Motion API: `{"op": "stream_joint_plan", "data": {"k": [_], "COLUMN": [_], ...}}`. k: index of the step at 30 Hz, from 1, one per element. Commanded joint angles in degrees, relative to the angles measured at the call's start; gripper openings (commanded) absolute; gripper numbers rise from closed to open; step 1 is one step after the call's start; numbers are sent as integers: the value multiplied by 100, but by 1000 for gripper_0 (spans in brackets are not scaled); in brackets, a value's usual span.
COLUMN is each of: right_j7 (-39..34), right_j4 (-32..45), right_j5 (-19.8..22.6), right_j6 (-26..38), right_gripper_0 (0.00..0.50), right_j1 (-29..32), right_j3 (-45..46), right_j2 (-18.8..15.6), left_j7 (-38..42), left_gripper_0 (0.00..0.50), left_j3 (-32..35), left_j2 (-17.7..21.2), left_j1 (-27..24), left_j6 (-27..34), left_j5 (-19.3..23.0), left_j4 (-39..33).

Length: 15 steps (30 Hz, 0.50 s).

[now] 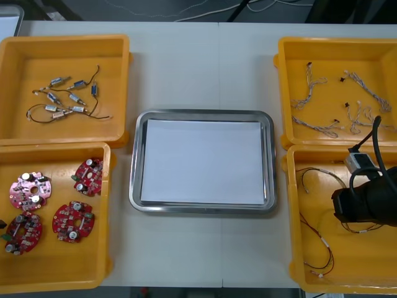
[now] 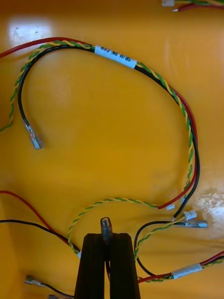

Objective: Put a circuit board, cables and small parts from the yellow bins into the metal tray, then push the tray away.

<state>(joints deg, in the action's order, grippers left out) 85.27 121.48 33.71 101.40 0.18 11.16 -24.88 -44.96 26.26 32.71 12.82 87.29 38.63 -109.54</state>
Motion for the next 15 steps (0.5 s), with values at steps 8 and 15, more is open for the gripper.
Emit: {"op": "stream_joint_plan", "data": {"k": [8, 15], "right_j7": [-2, -81], "right_j4": [192, 192], "right_j5": [4, -22], "right_j6": [46, 108], "right_gripper_0": [83, 500], "right_j1": [-176, -176], "right_j3": [88, 185], "right_j2": [71, 53], "left_j7": [207, 251], "left_gripper_0": [500, 500], "left_j3": [-6, -24], "left_j2": [-81, -72], "left_j1": [-298, -333], "left_j6": [78, 306], "left_j5": [-110, -110], "left_j4": [117, 117]}}
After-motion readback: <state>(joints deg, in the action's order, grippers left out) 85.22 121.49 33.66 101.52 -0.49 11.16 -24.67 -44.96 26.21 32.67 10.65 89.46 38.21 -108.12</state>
